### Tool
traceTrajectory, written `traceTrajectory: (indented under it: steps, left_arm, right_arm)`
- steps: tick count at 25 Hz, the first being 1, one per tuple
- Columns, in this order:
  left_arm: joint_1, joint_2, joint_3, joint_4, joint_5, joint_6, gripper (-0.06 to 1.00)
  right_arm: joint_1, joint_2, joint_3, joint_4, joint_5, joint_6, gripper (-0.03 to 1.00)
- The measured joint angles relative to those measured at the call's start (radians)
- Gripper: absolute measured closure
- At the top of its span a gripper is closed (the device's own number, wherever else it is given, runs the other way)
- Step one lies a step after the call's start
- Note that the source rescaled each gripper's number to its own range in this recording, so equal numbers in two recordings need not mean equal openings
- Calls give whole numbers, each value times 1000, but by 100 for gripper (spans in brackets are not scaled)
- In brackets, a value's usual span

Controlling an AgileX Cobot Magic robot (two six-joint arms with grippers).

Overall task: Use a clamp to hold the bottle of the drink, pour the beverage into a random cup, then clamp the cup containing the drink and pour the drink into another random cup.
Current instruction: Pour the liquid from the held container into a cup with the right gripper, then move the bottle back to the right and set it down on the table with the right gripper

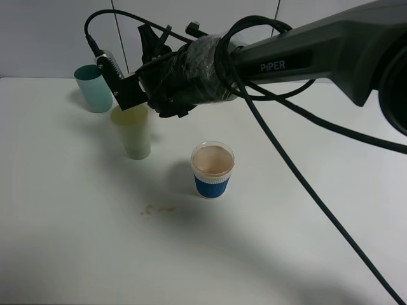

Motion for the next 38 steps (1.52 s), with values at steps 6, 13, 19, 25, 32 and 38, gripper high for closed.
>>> traceTrajectory:
  steps: [6, 13, 19, 25, 32, 38]
  left_arm:
    - [0, 0, 0, 0, 0, 0, 19]
    - [0, 0, 0, 0, 0, 0, 19]
    - [0, 0, 0, 0, 0, 0, 19]
    - [0, 0, 0, 0, 0, 0, 19]
    - [0, 0, 0, 0, 0, 0, 19]
    - [0, 0, 0, 0, 0, 0, 19]
  right_arm:
    - [-34, 0, 0, 162, 2, 53, 97]
    - [-90, -2, 0, 325, -19, 157, 97]
    - [-137, -32, 0, 391, -33, 215, 97]
    - [-186, -62, 0, 491, -70, 273, 97]
    - [-238, -62, 0, 664, -144, 283, 97]
    - [-293, -65, 17, 814, -227, 206, 97]
